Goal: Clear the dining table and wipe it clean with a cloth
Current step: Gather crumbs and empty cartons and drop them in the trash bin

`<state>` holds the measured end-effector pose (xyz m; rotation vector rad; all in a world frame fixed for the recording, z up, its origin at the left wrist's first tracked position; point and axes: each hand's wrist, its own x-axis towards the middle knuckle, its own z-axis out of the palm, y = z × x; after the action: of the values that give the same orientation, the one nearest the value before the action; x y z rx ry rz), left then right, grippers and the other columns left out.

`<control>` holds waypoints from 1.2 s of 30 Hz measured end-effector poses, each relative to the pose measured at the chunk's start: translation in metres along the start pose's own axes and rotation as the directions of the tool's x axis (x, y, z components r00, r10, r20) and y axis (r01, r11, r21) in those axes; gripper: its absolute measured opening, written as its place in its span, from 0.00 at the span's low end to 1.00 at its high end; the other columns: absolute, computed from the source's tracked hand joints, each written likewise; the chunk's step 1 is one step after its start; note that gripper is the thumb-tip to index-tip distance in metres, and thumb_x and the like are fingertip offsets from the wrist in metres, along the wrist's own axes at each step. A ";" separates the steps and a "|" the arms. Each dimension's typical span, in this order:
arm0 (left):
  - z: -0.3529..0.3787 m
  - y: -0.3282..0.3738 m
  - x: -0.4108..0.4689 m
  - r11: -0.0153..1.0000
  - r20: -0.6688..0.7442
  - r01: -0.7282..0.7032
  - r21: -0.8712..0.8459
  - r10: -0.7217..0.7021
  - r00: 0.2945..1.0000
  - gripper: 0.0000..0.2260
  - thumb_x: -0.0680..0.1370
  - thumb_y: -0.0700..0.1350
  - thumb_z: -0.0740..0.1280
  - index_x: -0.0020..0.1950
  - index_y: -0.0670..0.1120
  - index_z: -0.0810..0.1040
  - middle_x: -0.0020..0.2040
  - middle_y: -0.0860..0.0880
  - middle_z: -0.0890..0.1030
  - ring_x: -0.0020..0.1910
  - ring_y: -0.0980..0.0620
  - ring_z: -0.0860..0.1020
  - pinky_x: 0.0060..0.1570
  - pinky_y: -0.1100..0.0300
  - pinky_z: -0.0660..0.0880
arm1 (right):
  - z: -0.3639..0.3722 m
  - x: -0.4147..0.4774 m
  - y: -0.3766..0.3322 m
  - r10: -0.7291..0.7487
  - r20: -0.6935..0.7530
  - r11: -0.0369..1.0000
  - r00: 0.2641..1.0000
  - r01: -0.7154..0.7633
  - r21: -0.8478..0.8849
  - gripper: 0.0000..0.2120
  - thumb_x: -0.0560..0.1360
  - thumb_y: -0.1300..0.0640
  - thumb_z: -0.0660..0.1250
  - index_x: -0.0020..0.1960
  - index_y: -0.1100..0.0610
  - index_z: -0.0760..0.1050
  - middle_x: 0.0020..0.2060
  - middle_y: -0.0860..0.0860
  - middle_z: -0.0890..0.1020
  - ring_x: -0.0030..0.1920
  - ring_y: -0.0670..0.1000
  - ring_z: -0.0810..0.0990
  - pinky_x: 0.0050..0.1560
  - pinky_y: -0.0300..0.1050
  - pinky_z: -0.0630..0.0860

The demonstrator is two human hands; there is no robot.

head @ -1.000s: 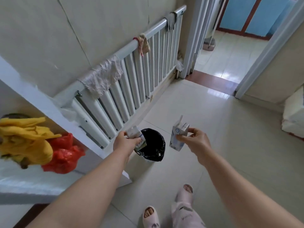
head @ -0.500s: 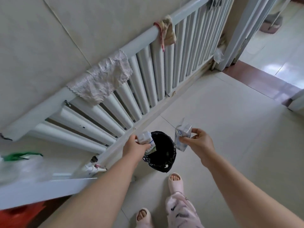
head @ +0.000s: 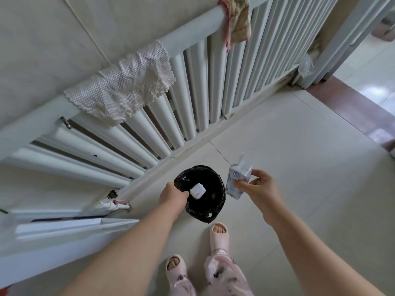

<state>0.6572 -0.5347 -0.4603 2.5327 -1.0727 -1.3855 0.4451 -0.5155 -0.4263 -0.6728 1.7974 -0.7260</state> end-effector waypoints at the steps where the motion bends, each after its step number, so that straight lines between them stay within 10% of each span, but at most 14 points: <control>1: -0.003 -0.001 -0.001 1.000 0.006 0.013 -0.001 -0.013 1.000 0.13 0.78 0.42 0.66 0.61 0.43 0.73 0.61 0.41 0.74 0.58 0.41 0.73 0.49 0.59 0.64 | 0.001 0.001 -0.002 0.002 0.006 1.000 1.000 -0.002 0.001 0.17 0.67 0.58 0.76 0.54 0.51 0.75 0.28 0.48 0.71 0.29 0.47 0.69 0.31 0.40 0.64; 5: -0.021 0.003 0.001 0.999 0.017 -0.017 -0.048 0.017 1.000 0.15 0.77 0.44 0.66 0.64 0.45 0.73 0.58 0.45 0.75 0.53 0.46 0.72 0.51 0.59 0.66 | 0.008 0.002 -0.009 0.002 0.025 1.000 1.000 -0.002 -0.002 0.16 0.68 0.58 0.75 0.53 0.50 0.75 0.28 0.48 0.71 0.29 0.46 0.68 0.30 0.40 0.62; 8: -0.037 0.007 0.004 0.995 -0.005 -0.034 -0.089 0.034 0.999 0.03 0.76 0.43 0.67 0.45 0.50 0.73 0.43 0.51 0.73 0.48 0.47 0.71 0.50 0.59 0.67 | 0.018 0.004 -0.010 0.017 0.036 1.000 0.999 -0.016 -0.019 0.17 0.68 0.58 0.75 0.54 0.51 0.75 0.28 0.48 0.71 0.28 0.46 0.68 0.30 0.40 0.62; 13: -0.060 0.009 0.007 0.985 -0.009 -0.044 -0.165 0.043 0.999 0.14 0.76 0.46 0.67 0.61 0.45 0.76 0.58 0.45 0.79 0.57 0.46 0.76 0.55 0.56 0.71 | 0.038 0.011 0.000 0.071 0.050 0.997 0.996 -0.069 -0.042 0.19 0.67 0.58 0.75 0.55 0.52 0.75 0.29 0.49 0.73 0.28 0.47 0.69 0.29 0.41 0.63; 36: -0.055 -0.014 0.033 0.934 -0.022 0.008 -0.357 -0.017 1.000 0.12 0.75 0.45 0.67 0.58 0.46 0.78 0.56 0.45 0.80 0.55 0.47 0.77 0.57 0.52 0.75 | 0.119 0.063 0.033 0.184 0.083 0.968 0.979 -0.165 -0.191 0.33 0.65 0.59 0.76 0.68 0.53 0.71 0.44 0.50 0.76 0.43 0.52 0.76 0.43 0.43 0.73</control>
<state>0.7185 -0.5586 -0.4565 2.2885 -0.7209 -1.3995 0.5348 -0.5594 -0.5223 -0.6495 1.8175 -0.4050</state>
